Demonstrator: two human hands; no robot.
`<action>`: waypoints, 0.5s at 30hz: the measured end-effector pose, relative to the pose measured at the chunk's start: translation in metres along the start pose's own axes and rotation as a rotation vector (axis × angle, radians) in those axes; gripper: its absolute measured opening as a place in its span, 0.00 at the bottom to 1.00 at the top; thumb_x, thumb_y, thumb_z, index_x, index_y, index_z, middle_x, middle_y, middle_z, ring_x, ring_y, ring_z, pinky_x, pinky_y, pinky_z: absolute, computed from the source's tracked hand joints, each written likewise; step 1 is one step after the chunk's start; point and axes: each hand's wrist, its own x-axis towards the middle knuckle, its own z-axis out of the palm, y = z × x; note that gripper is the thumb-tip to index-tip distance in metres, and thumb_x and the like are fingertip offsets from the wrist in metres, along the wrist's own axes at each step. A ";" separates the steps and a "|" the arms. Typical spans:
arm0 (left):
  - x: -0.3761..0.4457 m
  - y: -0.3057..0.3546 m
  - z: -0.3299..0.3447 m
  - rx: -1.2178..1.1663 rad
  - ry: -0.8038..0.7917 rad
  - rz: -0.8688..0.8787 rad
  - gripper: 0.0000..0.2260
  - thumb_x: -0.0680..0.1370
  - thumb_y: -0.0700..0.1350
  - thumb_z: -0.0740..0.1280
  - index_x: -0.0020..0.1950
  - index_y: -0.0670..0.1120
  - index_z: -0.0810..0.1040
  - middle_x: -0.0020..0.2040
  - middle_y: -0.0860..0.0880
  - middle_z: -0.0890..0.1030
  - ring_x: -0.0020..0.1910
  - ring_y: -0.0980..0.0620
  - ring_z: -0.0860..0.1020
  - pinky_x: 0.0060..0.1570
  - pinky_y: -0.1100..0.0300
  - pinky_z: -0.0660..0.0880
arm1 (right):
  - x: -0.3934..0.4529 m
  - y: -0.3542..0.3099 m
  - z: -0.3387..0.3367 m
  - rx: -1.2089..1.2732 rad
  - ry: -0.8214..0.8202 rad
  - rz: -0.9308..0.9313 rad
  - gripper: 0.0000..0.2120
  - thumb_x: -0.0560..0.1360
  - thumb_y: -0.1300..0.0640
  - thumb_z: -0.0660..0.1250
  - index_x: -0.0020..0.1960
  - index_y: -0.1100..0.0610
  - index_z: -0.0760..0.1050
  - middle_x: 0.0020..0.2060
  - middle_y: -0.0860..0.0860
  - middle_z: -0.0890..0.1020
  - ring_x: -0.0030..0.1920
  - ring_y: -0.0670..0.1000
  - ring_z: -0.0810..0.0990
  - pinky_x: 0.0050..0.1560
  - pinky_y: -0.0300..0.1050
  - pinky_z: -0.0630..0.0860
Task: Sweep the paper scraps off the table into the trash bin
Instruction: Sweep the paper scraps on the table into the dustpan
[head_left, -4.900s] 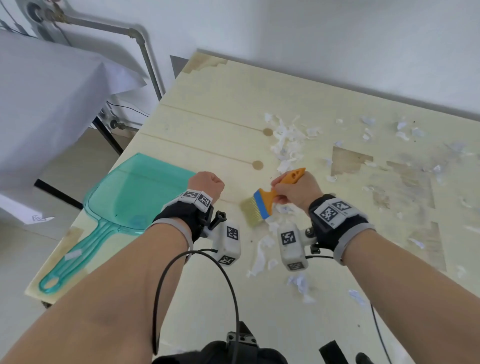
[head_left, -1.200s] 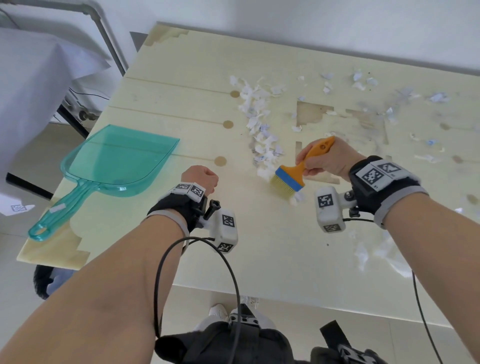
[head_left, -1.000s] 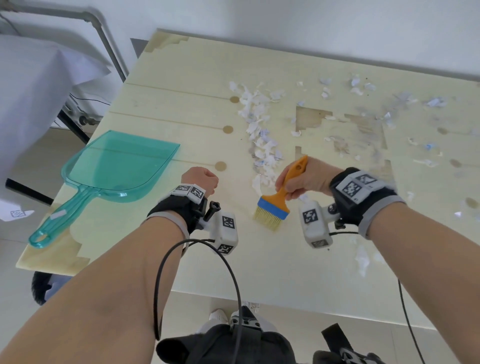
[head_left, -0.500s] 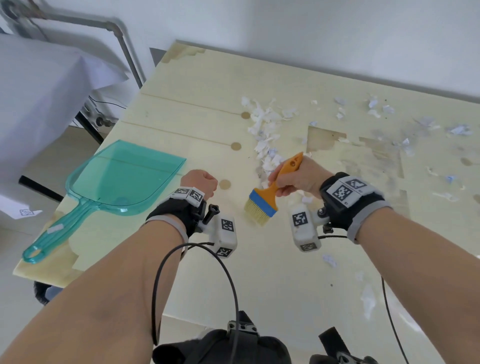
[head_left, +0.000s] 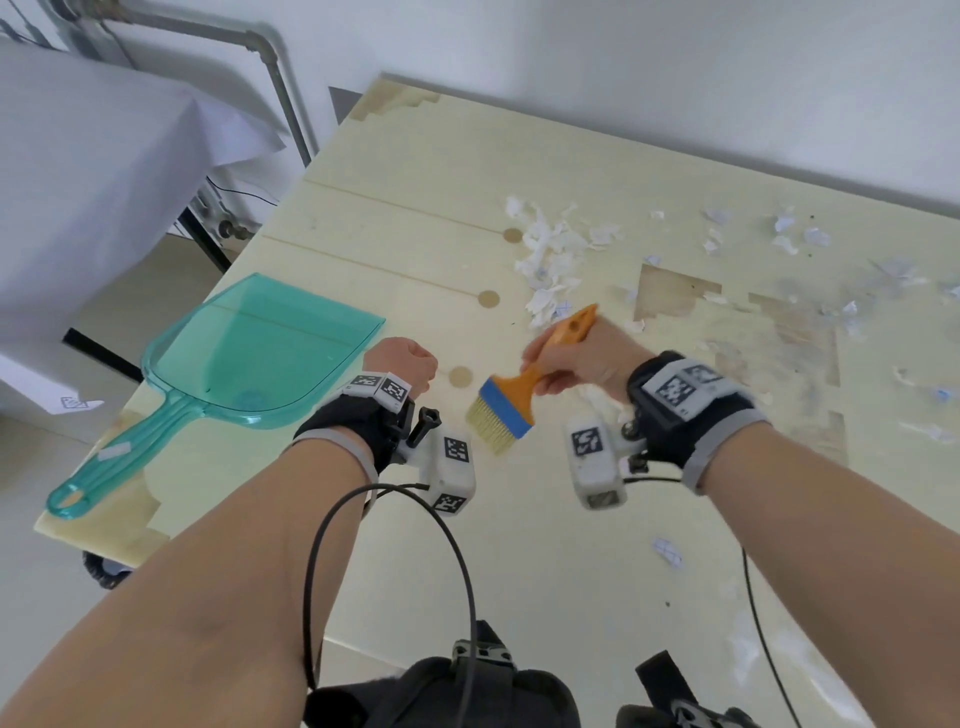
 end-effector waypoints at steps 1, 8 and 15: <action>0.000 -0.001 0.000 0.003 0.003 -0.002 0.03 0.78 0.42 0.63 0.46 0.46 0.76 0.45 0.47 0.81 0.40 0.51 0.79 0.31 0.65 0.71 | 0.001 0.005 0.011 -0.044 -0.044 0.010 0.06 0.72 0.70 0.66 0.41 0.62 0.79 0.38 0.61 0.82 0.30 0.50 0.81 0.36 0.39 0.81; 0.001 -0.003 -0.002 0.009 0.021 -0.007 0.04 0.78 0.42 0.63 0.48 0.46 0.77 0.47 0.47 0.82 0.42 0.51 0.79 0.36 0.65 0.72 | 0.009 0.004 -0.031 -0.235 0.365 0.024 0.06 0.73 0.68 0.65 0.40 0.61 0.79 0.34 0.59 0.80 0.32 0.51 0.79 0.40 0.41 0.80; 0.003 0.004 0.000 -0.003 0.023 -0.006 0.04 0.78 0.41 0.63 0.48 0.46 0.77 0.46 0.48 0.81 0.39 0.52 0.78 0.31 0.67 0.70 | 0.011 -0.008 -0.019 0.026 0.240 -0.040 0.06 0.71 0.70 0.66 0.39 0.62 0.79 0.36 0.62 0.81 0.27 0.50 0.80 0.32 0.38 0.81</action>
